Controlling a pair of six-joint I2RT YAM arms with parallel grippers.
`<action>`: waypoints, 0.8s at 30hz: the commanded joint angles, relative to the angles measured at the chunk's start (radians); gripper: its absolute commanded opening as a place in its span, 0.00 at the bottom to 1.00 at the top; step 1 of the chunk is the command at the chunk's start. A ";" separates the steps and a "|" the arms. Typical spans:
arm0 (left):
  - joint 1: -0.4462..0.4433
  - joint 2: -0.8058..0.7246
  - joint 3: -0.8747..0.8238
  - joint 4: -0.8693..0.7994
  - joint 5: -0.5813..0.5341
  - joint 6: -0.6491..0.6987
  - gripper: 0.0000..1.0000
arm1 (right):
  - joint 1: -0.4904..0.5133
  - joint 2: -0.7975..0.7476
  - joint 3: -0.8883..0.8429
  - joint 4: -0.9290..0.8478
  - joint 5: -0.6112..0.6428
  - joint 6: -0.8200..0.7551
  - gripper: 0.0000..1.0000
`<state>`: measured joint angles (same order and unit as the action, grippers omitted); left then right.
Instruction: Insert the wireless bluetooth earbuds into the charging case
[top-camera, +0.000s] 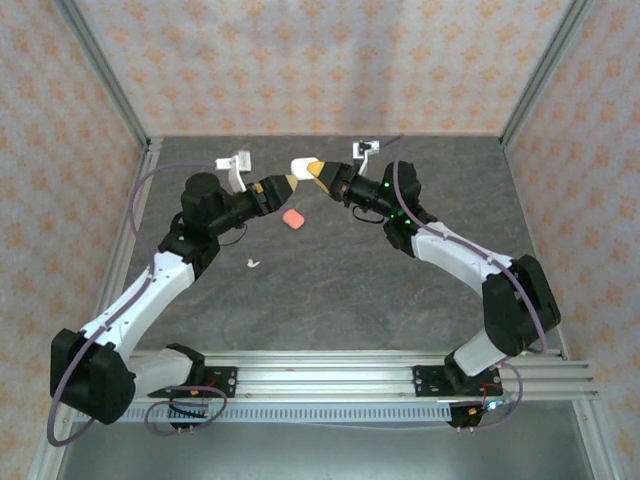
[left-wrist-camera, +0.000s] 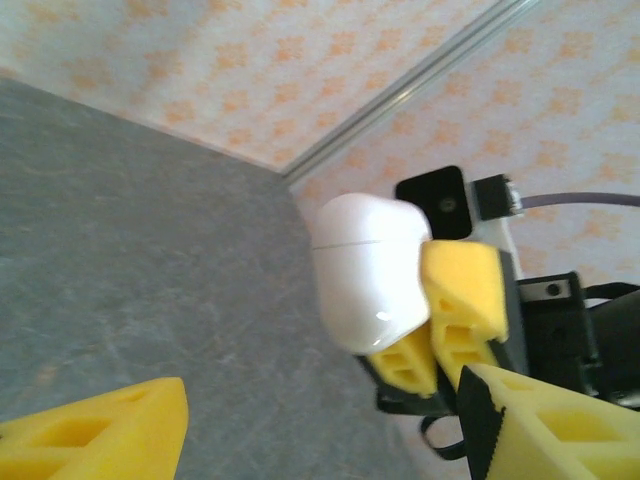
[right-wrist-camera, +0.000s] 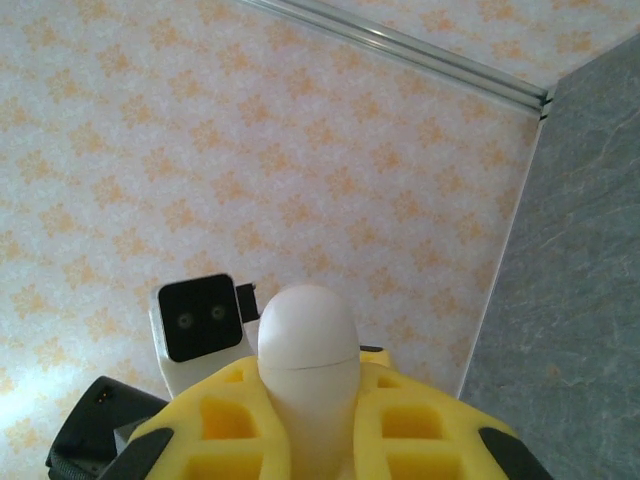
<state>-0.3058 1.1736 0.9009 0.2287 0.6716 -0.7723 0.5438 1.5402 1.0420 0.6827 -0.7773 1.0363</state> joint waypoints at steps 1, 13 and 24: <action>0.005 0.019 0.050 0.119 0.081 -0.106 0.69 | 0.008 -0.015 0.027 0.087 -0.009 0.010 0.00; 0.004 0.130 0.133 0.208 0.188 -0.182 0.47 | 0.011 -0.098 0.039 -0.079 -0.004 -0.097 0.00; 0.004 0.087 0.149 0.079 0.212 -0.074 0.32 | 0.011 -0.119 0.085 -0.251 -0.010 -0.226 0.00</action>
<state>-0.2985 1.3113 1.0187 0.3595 0.8539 -0.9176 0.5484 1.4540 1.0821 0.5079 -0.7864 0.9062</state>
